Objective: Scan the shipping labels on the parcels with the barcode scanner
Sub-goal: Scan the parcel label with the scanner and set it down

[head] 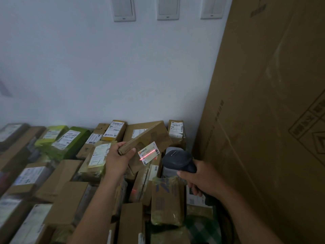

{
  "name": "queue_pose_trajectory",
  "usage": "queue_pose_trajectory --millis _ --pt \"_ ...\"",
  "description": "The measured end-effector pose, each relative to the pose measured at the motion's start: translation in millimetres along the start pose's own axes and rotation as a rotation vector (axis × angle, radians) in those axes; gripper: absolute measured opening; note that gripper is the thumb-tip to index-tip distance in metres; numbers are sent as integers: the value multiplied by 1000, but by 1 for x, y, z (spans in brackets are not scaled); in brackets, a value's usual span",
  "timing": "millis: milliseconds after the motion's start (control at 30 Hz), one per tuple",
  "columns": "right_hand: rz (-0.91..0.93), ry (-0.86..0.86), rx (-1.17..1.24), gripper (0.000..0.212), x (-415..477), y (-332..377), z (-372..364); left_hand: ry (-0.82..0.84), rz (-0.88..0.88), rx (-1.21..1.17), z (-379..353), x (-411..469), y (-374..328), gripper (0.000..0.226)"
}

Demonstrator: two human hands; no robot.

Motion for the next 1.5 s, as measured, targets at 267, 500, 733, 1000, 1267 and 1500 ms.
queue_pose_trajectory --millis 267,500,733,1000,1267,1500 --pt "4 -13 32 24 13 -5 8 -27 2 -5 -10 7 7 25" --pt "-62 -204 304 27 36 -25 47 -165 186 23 -20 13 59 32" --pt "-92 -298 427 33 66 -51 51 -252 274 56 -39 20 100 46" --pt "-119 -248 411 28 95 -72 27 -52 182 680 -48 36 123 55" --pt "-234 -408 450 27 103 -117 45 123 -221 798 -129 41 65 43" --pt "-340 -487 436 26 100 -156 59 542 -255 835 -260 45 78 52"
Point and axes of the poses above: each hand's wrist, its own x-axis towards the middle knuckle, its own z-axis out of the back of the hand, y = z × x, the point moved 10 cm from there along x, towards the middle knuckle
